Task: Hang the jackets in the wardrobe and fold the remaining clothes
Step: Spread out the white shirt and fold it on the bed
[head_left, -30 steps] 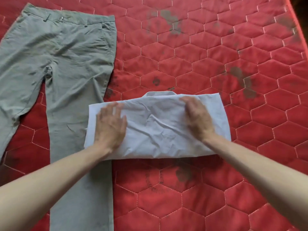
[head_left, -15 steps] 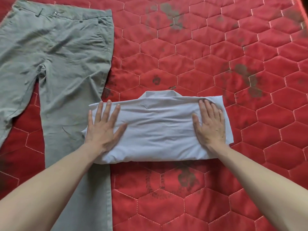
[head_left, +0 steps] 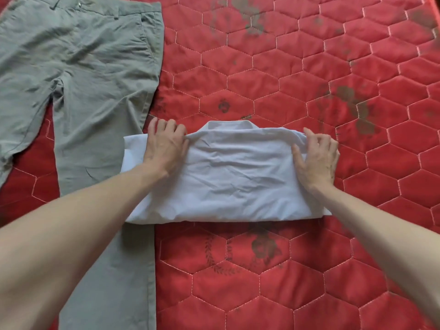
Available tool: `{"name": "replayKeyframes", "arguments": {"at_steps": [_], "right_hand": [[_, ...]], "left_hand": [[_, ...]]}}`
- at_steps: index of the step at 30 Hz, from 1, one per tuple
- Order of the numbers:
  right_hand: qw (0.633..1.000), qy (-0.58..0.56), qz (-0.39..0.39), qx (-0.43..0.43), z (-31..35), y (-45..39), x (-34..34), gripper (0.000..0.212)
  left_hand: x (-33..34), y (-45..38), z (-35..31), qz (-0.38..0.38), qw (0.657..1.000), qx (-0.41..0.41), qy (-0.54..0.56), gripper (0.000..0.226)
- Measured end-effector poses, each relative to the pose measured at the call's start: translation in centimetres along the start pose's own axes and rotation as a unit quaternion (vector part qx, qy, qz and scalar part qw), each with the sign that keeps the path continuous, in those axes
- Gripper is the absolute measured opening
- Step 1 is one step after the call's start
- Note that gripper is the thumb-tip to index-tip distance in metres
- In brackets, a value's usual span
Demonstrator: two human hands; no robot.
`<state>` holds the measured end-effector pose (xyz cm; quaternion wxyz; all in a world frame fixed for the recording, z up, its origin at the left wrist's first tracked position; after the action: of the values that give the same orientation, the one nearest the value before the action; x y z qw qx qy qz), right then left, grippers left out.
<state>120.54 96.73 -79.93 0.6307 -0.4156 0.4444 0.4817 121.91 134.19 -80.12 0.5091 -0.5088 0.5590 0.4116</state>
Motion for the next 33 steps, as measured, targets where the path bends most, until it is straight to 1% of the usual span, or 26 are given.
{"name": "replayKeyframes", "arguments": {"at_steps": [2, 4, 6, 7, 8, 9, 10, 11, 12, 13, 14, 15, 16, 17, 18, 20, 21, 23, 24, 26, 28, 29, 31, 33], "right_hand": [[0.999, -0.024, -0.005, -0.035, 0.3, -1.0, -0.9, 0.026], [0.998, -0.032, -0.025, -0.047, 0.5, -1.9, -1.8, 0.013], [0.999, -0.031, -0.026, -0.025, 0.6, -2.5, -1.9, 0.013], [1.0, -0.028, -0.009, -0.002, 0.5, -2.6, -1.4, 0.015], [0.999, -0.025, 0.01, 0.027, 0.3, -2.4, -0.9, 0.02], [0.998, -0.019, 0.02, 0.051, 0.3, -2.0, -0.6, 0.027], [0.998, -0.013, 0.014, 0.056, 0.6, -1.5, -0.7, 0.035], [0.999, -0.01, -0.004, 0.039, 1.5, -0.8, -1.0, 0.043], [1.0, -0.012, -0.017, -0.004, 2.9, 0.0, -1.2, 0.047], [0.998, -0.019, -0.008, -0.065, 4.7, 0.9, -1.0, 0.049], [0.991, -0.025, 0.02, -0.127, 6.4, 2.1, -0.2, 0.052], [0.983, -0.021, 0.061, -0.173, 7.5, 3.5, 1.0, 0.055], [0.977, -0.002, 0.105, -0.187, 7.6, 4.8, 2.3, 0.059], [0.975, 0.021, 0.137, -0.172, 6.8, 5.7, 3.3, 0.064], [0.979, 0.04, 0.153, -0.13, 5.3, 6.2, 3.8, 0.069], [0.987, 0.065, 0.144, -0.036, 1.7, 6.5, 3.7, 0.074], [0.987, 0.074, 0.142, -0.006, 0.3, 6.7, 3.3, 0.072], [0.985, 0.069, 0.155, 0.026, -1.4, 7.2, 2.9, 0.069], [0.986, 0.049, 0.154, 0.048, -2.1, 7.5, 2.5, 0.071], [0.985, -0.037, 0.118, 0.121, -3.3, 8.2, 0.7, 0.079], [0.97, -0.127, 0.068, 0.197, -4.3, 8.7, -1.1, 0.087], [0.96, -0.157, 0.059, 0.225, -4.5, 8.9, -1.8, 0.09], [0.933, -0.206, 0.086, 0.28, -4.5, 9.2, -2.2, 0.09], [0.903, -0.235, 0.128, 0.338, -4.4, 9.4, -2.1, 0.083]], "left_hand": [[-0.8, -0.8, 0.0, -0.02, 0.999, 0.04, 0.014, 0.009], [-1.8, -1.0, 0.4, -0.036, 0.998, 0.036, 0.041, 0.006], [-2.4, -1.0, 0.9, -0.043, 0.996, -0.018, 0.078, 0.005], [-2.5, -0.8, 1.1, -0.042, 0.993, -0.058, 0.095, 0.005], [-2.4, -0.4, 1.0, -0.039, 0.989, -0.094, 0.106, 0.01], [-2.2, 0.2, 0.5, -0.036, 0.987, -0.112, 0.109, 0.02], [-2.0, 0.8, -0.6, -0.037, 0.989, -0.1, 0.103, 0.03], [-1.9, 1.5, -2.5, -0.038, 0.993, -0.058, 0.097, 0.037], [-1.6, 2.3, -4.9, -0.031, 0.995, 0.002, 0.097, 0.041], [-0.9, 3.3, -7.3, -0.01, 0.993, 0.058, 0.1, 0.045], [0.1, 4.3, -9.4, 0.023, 0.99, 0.095, 0.1, 0.05], [1.3, 5.3, -10.9, 0.065, 0.987, 0.111, 0.094, 0.057], [2.5, 6.2, -11.8, 0.112, 0.984, 0.113, 0.083, 0.064], [3.9, 7.0, -12.1, 0.156, 0.98, 0.104, 0.065, 0.071], [4.9, 7.6, -11.9, 0.188, 0.977, 0.093, 0.044, 0.075], [5.8, 7.7, -11.3, 0.219, 0.973, 0.075, 0.023, 0.078], [5.8, 7.5, -11.1, 0.231, 0.97, 0.069, 0.019, 0.078], [5.6, 7.5, -11.3, 0.26, 0.964, 0.059, 0.016, 0.078], [5.3, 7.7, -11.5, 0.271, 0.961, 0.052, 0.018, 0.079], [4.6, 8.6, -11.7, 0.284, 0.958, 0.04, 0.017, 0.084], [3.7, 10.2, -11.5, 0.301, 0.953, 0.033, 0.01, 0.089], [3.4, 11.3, -11.3, 0.311, 0.95, 0.029, 0.008, 0.089], [3.0, 13.1, -10.7, 0.33, 0.944, 0.023, 0.002, 0.084], [2.8, 14.0, -10.2, 0.341, 0.94, 0.023, -0.003, 0.079]]}}
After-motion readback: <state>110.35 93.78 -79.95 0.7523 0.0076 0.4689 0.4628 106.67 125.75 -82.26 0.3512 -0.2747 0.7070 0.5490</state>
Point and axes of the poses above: each hand's wrist, its own y-axis away from the middle knuckle, its own x-axis out of the palm, z = x × y, the point moved 9 cm from there along -y, towards the middle knuckle, and after that the axes turned 1 degree about x, right-handed, at the moved point
